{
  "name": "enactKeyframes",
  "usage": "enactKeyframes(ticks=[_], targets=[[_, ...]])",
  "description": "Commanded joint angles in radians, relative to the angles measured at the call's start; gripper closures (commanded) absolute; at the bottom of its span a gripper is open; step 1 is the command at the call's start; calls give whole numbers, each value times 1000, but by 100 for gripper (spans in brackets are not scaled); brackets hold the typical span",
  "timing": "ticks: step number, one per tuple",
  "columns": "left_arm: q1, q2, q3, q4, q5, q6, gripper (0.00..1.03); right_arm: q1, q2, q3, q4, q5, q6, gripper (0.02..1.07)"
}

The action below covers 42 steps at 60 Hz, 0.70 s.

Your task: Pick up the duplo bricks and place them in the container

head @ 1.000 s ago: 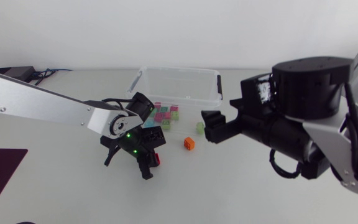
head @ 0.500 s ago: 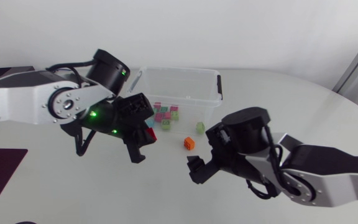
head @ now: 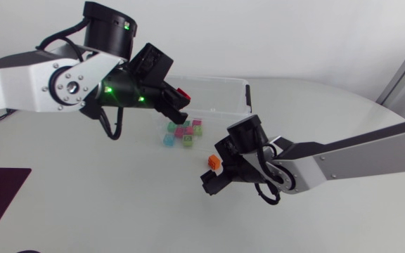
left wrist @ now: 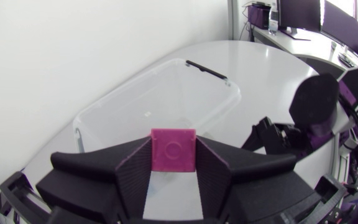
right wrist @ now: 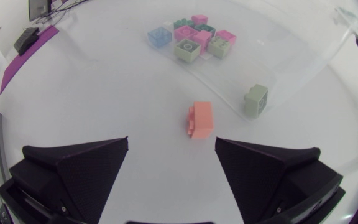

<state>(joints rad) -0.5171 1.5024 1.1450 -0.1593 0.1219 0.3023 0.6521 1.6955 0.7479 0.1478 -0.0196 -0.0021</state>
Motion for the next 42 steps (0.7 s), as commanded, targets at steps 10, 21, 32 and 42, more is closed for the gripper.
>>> enactKeyframes(ticks=[10,21,32,42], targets=[[31,208,163,89,-45,-103,87,-29,99,67,6,-2,-30,6],[46,328,259,129,-90,-115,87,-49,138,113,3,-2,-30,6],[54,432,348,144,-116,-131,87,-58,176,197,-88,-6,-27,13],[38,470,401,109,-165,-164,5,-74,199,258,-168,-5,-26,20]])
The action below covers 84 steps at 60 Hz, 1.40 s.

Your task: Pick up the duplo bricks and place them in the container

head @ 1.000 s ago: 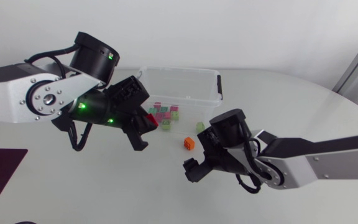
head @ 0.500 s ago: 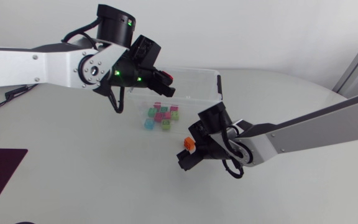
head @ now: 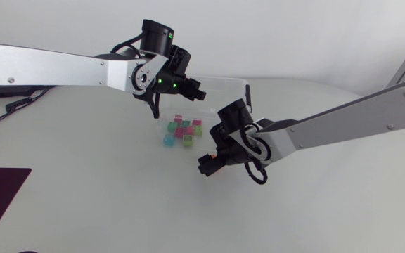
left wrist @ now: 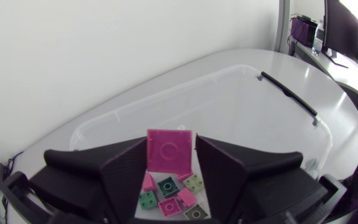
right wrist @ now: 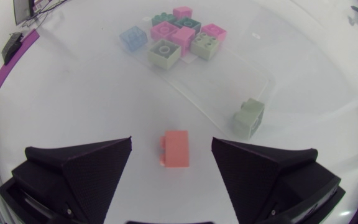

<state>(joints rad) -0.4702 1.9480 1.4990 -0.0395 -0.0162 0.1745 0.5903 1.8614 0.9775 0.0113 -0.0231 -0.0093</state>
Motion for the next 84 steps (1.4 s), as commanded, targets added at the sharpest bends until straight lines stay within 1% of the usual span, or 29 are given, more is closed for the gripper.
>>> enactKeyframes(ticks=[1,8,9,14,16,17,20,30,38,46,49,58,61,65,69,73,75,76,78,79,80,81,84], targets=[[-8,25,47,-14,-31,-36,5,-14,35,33,-36,-1,-18,21],[-1,-23,37,-36,-34,-38,5,-21,62,61,-80,5,-20,22],[1,-31,32,-40,-34,-38,5,-21,65,63,-83,5,-21,24],[2,-86,-5,-49,-34,-38,5,-20,71,66,-85,6,-24,41],[2,-103,-19,-49,-34,-38,5,-20,71,66,-85,6,-27,45],[2,-119,-33,-49,-34,-38,5,-20,71,67,-85,6,-27,50],[5,-155,-60,-49,-34,-38,5,-17,71,69,-85,8,-29,58],[10,-265,-155,-49,-34,-38,5,-7,70,64,-97,12,-27,63],[24,-396,-244,-49,-36,-38,5,-1,56,49,-116,22,-26,68],[41,-503,-321,-51,-53,-33,5,11,19,20,-102,32,-27,69],[50,-549,-353,-57,-56,-30,5,23,-19,-7,-85,32,-29,69],[81,-663,-434,-66,-56,-21,5,57,-116,-60,-86,48,-26,70],[82,-693,-454,-77,-56,-21,5,63,-156,-77,-89,49,-24,70],[82,-739,-494,-82,-56,-21,5,77,-206,-97,-99,75,-20,70],[79,-761,-517,-82,-57,-21,5,80,-205,-100,-97,94,-18,70],[76,-773,-531,-85,-57,-23,5,72,-186,-91,-99,95,-15,68],[74,-782,-543,-86,-57,-24,5,60,-174,-82,-100,100,-11,59],[74,-784,-546,-86,-57,-24,5,57,-162,-82,-103,101,-8,47],[65,-801,-569,-85,-57,-24,5,57,-151,-79,-103,107,14,34],[65,-808,-582,-86,-59,-26,5,57,-142,-72,-109,112,29,21],[65,-813,-586,-86,-59,-26,5,57,-133,-66,-120,115,38,12],[64,-819,-592,-86,-59,-27,5,57,-123,-62,-129,115,45,7],[64,-844,-617,-85,-60,-27,5,59,-102,-49,-136,127,68,6]])
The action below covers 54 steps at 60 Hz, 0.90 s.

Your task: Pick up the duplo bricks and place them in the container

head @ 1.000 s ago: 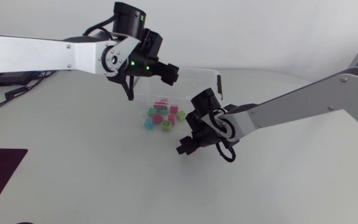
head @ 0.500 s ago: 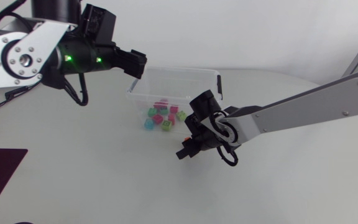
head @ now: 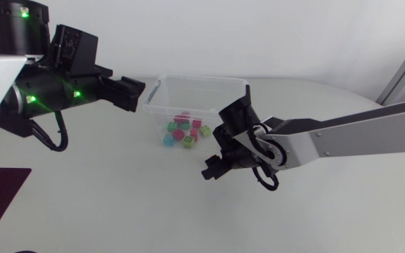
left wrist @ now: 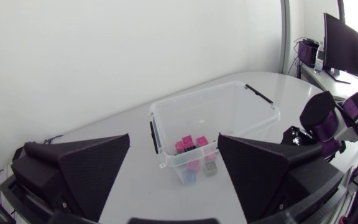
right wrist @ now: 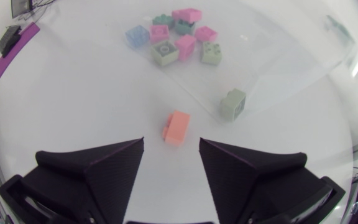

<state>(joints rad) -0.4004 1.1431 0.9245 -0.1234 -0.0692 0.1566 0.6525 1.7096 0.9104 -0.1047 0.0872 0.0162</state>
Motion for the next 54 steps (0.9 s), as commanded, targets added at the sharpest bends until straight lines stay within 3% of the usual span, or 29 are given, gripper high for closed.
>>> enactKeyframes(ticks=[1,14,35,47,54], targets=[[-6,-48,-52,-1,-7,-11,5,-4,56,22,-20,22,45,6],[5,-190,-156,11,-61,-5,5,-5,108,82,-24,31,67,6],[54,-353,-296,1,-66,3,5,-16,232,222,-133,40,172,8],[55,-382,-325,1,-66,3,5,-30,254,265,-178,39,197,23],[55,-393,-329,-2,-66,3,5,-31,263,278,-185,39,197,42]])
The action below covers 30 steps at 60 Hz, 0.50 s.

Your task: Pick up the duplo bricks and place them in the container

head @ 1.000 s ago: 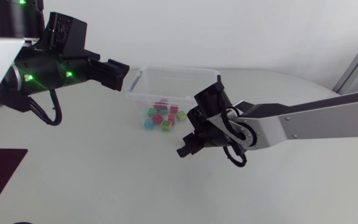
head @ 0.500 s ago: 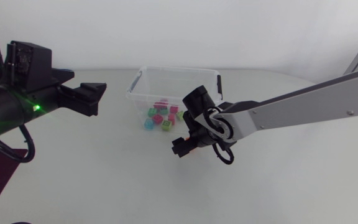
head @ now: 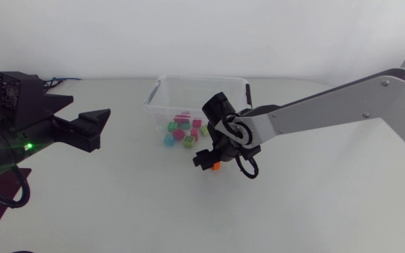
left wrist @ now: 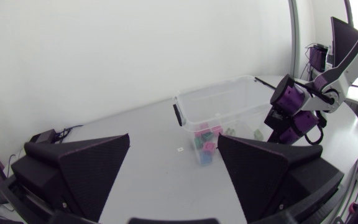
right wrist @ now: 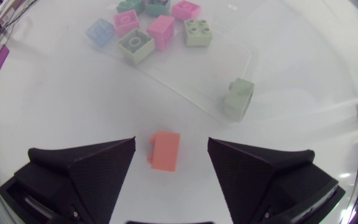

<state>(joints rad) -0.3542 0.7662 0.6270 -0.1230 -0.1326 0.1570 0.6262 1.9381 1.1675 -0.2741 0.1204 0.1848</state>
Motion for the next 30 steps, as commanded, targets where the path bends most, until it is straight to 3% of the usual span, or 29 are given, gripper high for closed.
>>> enactKeyframes(ticks=[1,13,20,30], targets=[[9,-16,-32,-3,-2,3,5,-5,35,21,-16,5,28,44],[14,-28,-39,-3,-2,3,5,0,76,73,-66,7,36,62],[14,-31,-46,-3,-2,3,5,4,94,90,-86,8,38,80],[14,-33,-47,-4,-2,3,5,26,59,54,-77,24,35,83]])
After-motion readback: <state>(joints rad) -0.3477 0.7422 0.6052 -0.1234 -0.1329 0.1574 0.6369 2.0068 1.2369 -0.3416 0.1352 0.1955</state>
